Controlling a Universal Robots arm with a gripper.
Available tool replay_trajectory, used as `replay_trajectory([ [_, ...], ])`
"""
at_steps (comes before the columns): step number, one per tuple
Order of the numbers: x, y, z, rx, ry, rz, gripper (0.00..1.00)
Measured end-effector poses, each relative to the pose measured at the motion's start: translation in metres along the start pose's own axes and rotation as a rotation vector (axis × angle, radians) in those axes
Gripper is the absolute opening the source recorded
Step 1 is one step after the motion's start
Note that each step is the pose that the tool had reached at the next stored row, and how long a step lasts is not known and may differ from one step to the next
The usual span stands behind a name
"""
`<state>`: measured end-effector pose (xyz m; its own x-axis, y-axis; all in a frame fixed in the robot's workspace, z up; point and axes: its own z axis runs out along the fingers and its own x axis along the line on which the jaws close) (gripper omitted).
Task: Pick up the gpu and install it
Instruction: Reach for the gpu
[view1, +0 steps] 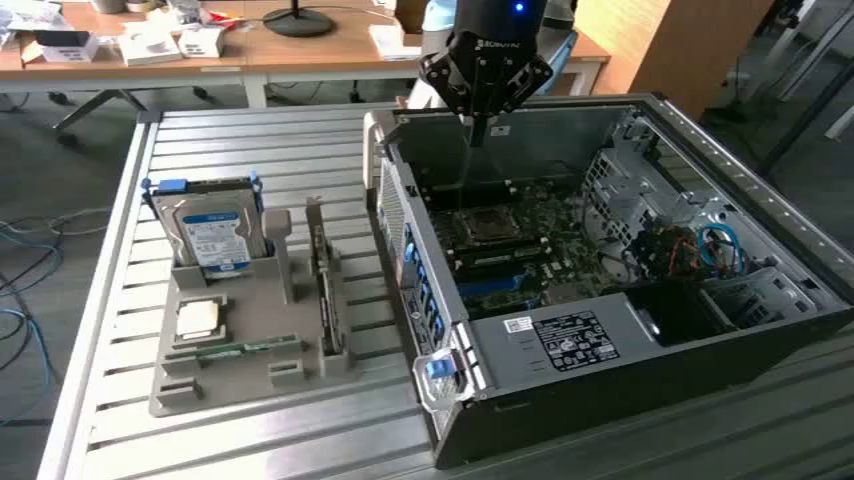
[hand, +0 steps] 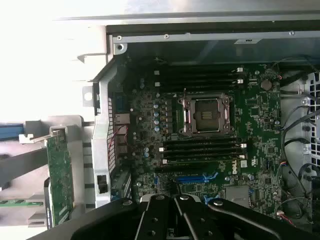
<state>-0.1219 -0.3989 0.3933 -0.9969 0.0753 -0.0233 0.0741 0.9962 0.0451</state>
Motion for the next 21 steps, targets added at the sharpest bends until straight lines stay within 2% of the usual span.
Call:
replay_trajectory([
  [14, 0.002, -0.0001, 0.0001, -0.0001, -0.0002, 0.000, 0.11],
  [21, 0.017, -0.0013, 0.0000, -0.0001, -0.0001, 0.000, 0.11],
])
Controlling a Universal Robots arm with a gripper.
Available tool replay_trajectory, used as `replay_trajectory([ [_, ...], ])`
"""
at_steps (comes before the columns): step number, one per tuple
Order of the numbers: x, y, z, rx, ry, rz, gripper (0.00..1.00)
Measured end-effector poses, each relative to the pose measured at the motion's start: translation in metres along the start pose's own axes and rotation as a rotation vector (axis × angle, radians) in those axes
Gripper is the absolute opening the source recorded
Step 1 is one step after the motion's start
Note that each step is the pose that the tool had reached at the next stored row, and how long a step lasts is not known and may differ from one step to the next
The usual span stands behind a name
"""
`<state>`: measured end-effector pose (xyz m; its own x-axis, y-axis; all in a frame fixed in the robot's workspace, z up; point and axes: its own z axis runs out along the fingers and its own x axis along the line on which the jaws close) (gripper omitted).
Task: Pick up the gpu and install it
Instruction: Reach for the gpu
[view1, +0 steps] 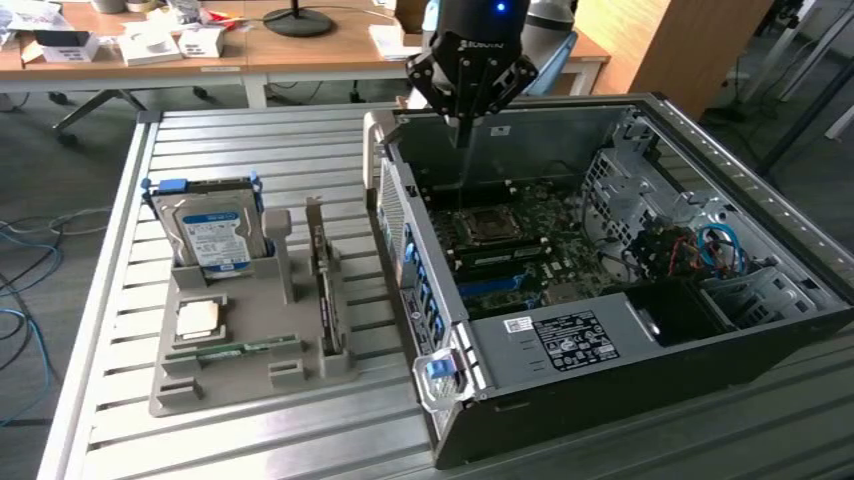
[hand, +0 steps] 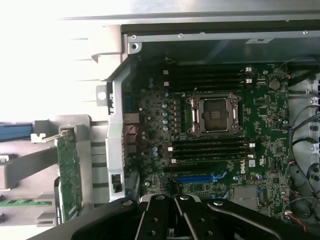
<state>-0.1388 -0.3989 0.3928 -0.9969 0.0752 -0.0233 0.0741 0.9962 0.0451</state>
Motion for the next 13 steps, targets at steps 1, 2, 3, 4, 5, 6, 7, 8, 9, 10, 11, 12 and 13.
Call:
replay_trajectory([
  [1, 0.003, -0.0002, 0.0000, 0.0000, 0.0000, 0.000, 0.11],
  [2, 0.006, -0.0004, 0.0000, 0.0001, 0.0001, 0.000, 0.11],
  [3, 0.009, -0.0007, 0.0000, 0.0000, 0.0000, 0.000, 0.11],
  [4, 0.012, -0.0009, 0.0000, 0.0001, 0.0001, 0.000, 0.11],
  [5, 0.014, -0.0011, 0.0000, 0.0001, 0.0001, 0.000, 0.11],
  [6, 0.017, -0.0012, 0.0000, 0.0000, 0.0001, 0.000, 0.11],
  [7, 0.019, -0.0015, 0.0001, 0.0000, 0.0000, 0.000, 0.11],
  [8, 0.022, -0.0016, 0.0001, 0.0000, 0.0001, 0.000, 0.11],
  [9, 0.024, -0.0018, 0.0002, 0.0000, 0.0000, 0.000, 0.11],
  [10, 0.027, -0.0020, 0.0002, 0.0001, 0.0001, 0.000, 0.11],
  [11, 0.029, -0.0022, 0.0003, 0.0001, 0.0001, 0.000, 0.11],
  [12, 0.032, -0.0024, 0.0004, 0.0000, 0.0001, 0.000, 0.11],
  [13, 0.035, -0.0027, 0.0004, 0.0001, 0.0000, 0.000, 0.11],
])
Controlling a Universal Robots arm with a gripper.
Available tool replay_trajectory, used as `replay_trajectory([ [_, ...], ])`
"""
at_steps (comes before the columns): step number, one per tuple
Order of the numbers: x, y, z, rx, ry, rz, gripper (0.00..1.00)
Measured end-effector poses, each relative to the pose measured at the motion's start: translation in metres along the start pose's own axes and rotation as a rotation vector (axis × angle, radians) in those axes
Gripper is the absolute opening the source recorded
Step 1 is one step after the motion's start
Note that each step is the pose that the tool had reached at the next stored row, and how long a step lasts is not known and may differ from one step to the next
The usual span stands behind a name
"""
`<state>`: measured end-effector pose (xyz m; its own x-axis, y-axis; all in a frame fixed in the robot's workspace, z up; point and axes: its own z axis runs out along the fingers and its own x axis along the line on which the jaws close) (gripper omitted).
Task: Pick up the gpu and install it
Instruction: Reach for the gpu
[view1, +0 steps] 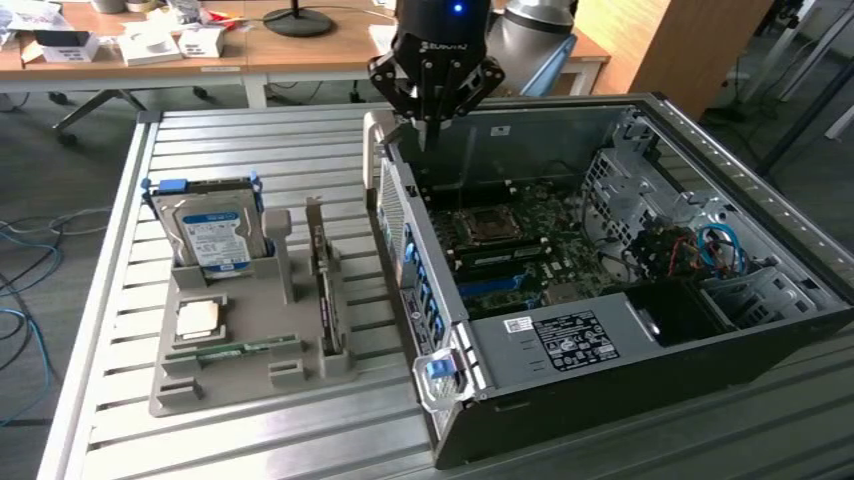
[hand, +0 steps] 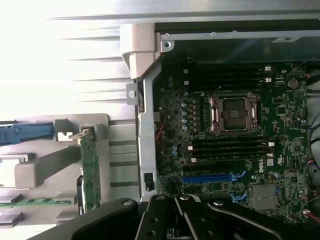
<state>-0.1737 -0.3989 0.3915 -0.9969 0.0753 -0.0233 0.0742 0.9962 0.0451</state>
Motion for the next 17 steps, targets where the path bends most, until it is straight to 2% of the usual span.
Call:
replay_trajectory([
  [17, 0.045, -0.0035, 0.0022, 0.0000, 0.0000, 0.000, 0.11],
])
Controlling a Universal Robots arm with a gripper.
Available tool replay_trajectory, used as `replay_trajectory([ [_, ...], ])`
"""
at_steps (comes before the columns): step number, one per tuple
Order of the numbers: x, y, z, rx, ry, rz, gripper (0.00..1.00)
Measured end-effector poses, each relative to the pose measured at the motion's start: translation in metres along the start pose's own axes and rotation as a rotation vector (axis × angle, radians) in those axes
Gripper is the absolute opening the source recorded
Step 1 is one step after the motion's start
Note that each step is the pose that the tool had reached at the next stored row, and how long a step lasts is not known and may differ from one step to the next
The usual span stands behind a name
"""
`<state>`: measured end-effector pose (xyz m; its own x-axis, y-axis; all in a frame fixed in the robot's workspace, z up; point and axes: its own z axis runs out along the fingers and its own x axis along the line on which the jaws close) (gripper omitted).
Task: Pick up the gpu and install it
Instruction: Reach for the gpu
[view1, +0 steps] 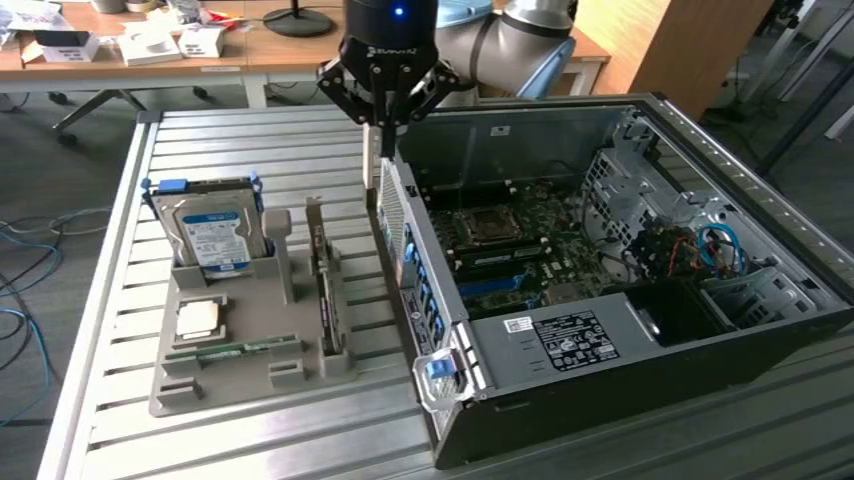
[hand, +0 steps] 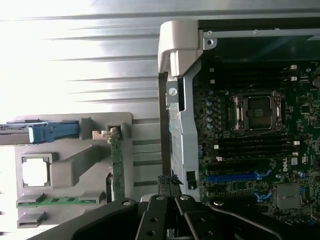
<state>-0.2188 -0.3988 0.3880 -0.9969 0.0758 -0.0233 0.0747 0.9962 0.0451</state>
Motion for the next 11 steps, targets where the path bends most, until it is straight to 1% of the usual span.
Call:
replay_trajectory([
  [7, 0.022, -0.0017, 0.0018, 0.0001, 0.0004, 0.001, 0.11],
  [11, 0.033, -0.0026, 0.0032, 0.0001, 0.0017, 0.001, 0.11],
])
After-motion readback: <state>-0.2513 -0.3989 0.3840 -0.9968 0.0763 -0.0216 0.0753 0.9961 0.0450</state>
